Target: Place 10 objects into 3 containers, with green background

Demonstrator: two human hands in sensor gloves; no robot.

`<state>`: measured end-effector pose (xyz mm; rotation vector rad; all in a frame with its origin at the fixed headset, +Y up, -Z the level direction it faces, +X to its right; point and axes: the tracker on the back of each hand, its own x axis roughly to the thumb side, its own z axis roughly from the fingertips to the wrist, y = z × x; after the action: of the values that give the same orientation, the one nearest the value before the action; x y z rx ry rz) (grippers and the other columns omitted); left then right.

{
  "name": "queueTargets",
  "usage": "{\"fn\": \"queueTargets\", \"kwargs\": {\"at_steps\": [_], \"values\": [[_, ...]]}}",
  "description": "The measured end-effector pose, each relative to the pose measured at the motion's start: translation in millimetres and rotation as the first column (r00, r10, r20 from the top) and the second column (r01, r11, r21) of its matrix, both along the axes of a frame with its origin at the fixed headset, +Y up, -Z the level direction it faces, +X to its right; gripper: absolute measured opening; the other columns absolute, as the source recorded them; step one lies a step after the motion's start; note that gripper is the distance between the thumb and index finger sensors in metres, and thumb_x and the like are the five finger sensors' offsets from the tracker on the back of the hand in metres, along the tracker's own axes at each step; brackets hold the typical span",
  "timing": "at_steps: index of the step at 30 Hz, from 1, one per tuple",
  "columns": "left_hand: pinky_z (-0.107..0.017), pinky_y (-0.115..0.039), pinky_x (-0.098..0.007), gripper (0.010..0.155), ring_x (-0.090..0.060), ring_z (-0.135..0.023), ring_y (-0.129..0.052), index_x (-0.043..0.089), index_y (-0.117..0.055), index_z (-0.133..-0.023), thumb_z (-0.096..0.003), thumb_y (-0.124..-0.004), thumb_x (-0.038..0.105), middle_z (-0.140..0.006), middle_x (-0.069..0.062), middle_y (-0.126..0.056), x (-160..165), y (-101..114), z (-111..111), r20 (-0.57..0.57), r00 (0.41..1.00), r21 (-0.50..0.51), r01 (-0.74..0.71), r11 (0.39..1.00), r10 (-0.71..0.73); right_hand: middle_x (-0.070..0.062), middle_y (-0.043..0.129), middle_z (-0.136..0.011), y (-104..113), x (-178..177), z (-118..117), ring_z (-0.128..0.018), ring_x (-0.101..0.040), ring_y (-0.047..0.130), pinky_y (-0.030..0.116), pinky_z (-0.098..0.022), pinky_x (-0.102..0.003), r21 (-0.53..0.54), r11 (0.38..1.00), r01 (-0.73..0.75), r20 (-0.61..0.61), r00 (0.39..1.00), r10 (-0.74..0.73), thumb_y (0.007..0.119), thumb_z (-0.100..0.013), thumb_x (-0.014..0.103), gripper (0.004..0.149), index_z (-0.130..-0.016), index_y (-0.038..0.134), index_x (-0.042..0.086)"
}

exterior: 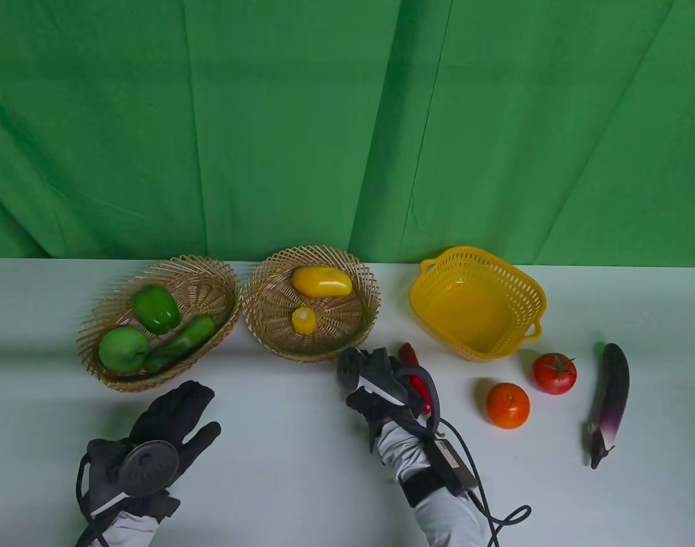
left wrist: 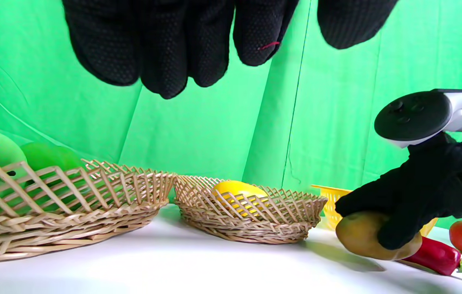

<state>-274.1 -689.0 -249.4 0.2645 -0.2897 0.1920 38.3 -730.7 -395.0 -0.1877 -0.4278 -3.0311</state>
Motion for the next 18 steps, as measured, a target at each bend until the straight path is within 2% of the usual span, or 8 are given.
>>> {"fn": "queueTargets", "kwargs": {"at_steps": [4,18], "values": [[-0.063,-0.076,-0.055,0.065,-0.038,-0.097,-0.084,0.026,-0.059,-0.112,-0.056,-0.062,0.059,-0.112,-0.014,-0.074,-1,1,0,-0.003,1.0,0.005,-0.004,1.0,0.004,-0.016,0.052,-0.118,12,-1,4,-0.103,-0.045,0.055,0.049,-0.083,-0.052,0.01,1.0,-0.007,-0.014,1.0,0.007,0.085,-0.049,0.047,0.086,-0.115,0.04,0.017],[-0.063,-0.075,-0.055,0.065,-0.038,-0.097,-0.084,0.026,-0.059,-0.112,-0.0561,-0.062,0.059,-0.112,-0.014,-0.074,-2,1,1,-0.005,1.0,0.013,0.005,1.0,-0.005,-0.016,0.044,-0.121,59,-7,5,-0.105,-0.045,0.05,0.046,-0.084,-0.053,0.078,0.981,0.176,-0.008,0.984,-0.176,0.08,-0.053,0.046,0.084,-0.117,0.033,0.019]]}}
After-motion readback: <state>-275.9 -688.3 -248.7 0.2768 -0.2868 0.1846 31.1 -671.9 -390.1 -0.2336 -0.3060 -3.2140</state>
